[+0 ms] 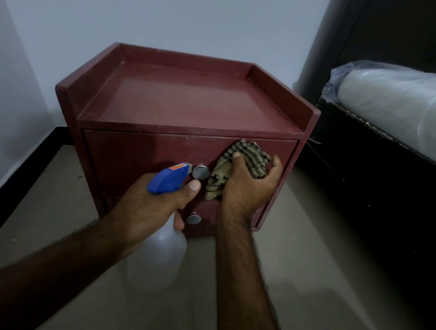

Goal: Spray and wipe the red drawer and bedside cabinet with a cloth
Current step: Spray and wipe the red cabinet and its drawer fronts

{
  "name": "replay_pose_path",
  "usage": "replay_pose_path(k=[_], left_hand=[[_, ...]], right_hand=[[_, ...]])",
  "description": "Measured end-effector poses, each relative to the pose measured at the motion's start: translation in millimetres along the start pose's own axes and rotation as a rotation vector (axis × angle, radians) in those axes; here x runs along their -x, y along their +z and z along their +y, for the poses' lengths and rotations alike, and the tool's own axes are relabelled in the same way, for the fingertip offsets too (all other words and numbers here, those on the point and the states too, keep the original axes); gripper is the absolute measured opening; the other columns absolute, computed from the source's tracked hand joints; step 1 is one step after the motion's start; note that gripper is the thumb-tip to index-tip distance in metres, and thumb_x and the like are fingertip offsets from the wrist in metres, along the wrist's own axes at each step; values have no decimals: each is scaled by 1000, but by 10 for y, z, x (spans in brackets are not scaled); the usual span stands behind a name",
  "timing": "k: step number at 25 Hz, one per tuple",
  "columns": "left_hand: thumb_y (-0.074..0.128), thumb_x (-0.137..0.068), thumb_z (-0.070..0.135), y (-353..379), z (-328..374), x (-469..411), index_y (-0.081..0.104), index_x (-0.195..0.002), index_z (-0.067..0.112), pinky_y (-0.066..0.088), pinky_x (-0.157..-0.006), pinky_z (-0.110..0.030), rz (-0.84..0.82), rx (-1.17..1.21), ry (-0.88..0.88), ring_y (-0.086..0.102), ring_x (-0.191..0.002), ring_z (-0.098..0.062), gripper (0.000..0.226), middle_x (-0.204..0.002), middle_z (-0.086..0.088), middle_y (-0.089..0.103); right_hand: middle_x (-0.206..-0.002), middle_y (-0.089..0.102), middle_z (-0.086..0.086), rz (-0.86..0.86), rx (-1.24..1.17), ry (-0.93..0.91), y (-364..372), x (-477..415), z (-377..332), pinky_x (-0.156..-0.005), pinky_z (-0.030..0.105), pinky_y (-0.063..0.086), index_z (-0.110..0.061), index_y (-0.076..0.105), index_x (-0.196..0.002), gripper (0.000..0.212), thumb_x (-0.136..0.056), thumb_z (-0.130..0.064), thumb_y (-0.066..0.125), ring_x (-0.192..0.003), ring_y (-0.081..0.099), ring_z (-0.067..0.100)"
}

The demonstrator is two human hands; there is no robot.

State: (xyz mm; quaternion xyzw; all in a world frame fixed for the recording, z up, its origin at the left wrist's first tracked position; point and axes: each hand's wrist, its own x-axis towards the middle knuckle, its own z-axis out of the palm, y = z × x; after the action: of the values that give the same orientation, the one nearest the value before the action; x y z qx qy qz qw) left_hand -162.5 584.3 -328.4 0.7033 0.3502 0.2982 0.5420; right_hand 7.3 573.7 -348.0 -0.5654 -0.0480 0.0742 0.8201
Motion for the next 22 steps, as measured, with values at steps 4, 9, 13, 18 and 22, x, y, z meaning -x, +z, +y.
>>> replay_pose_path(k=[4, 9, 13, 18, 22], left_hand=[[68, -79, 61, -35, 28, 21, 68, -105, 5, 53, -84, -44, 23, -1, -5, 67, -63, -29, 61, -74, -32, 63], [69, -79, 60, -46, 8, 16, 65, -109, -1, 55, -89, -51, 26, 1, -4, 67, -65, -35, 68, -76, -30, 64], [74, -79, 65, -50, -3, 11, 65, -111, 4, 55, -87, -57, 21, 25, -5, 66, -63, -35, 70, -75, -30, 66], [71, -81, 63, -68, 13, 22, 70, -109, 26, 52, -85, -46, 26, 33, -7, 68, -67, -37, 46, -71, -28, 66], [72, -78, 65, -4, 24, 24, 64, -115, 2, 55, -89, -57, 27, 18, -6, 67, -61, -28, 73, -82, -33, 64]], right_hand=[[-123, 63, -12, 13, 33, -154, 31, -6, -47, -80, 0, 48, -22, 54, -145, 72, -80, -13, 85, -94, 59, -23], [-122, 68, -17, -52, 55, -285, 166, 185, -109, -91, 11, 52, -25, 58, -144, 72, -80, -15, 87, -104, 64, -9], [-119, 69, -16, -16, 63, -310, 90, 65, -120, -97, 23, 57, -21, 60, -143, 70, -79, -11, 87, -107, 67, -5], [-121, 70, -10, 30, 65, -352, 88, -52, -180, -98, 30, 58, -18, 60, -143, 70, -79, -10, 86, -108, 68, 2], [-118, 67, -20, -88, 121, -408, 93, 71, -105, -95, 23, 56, -22, 60, -144, 70, -79, -11, 85, -107, 67, -2]])
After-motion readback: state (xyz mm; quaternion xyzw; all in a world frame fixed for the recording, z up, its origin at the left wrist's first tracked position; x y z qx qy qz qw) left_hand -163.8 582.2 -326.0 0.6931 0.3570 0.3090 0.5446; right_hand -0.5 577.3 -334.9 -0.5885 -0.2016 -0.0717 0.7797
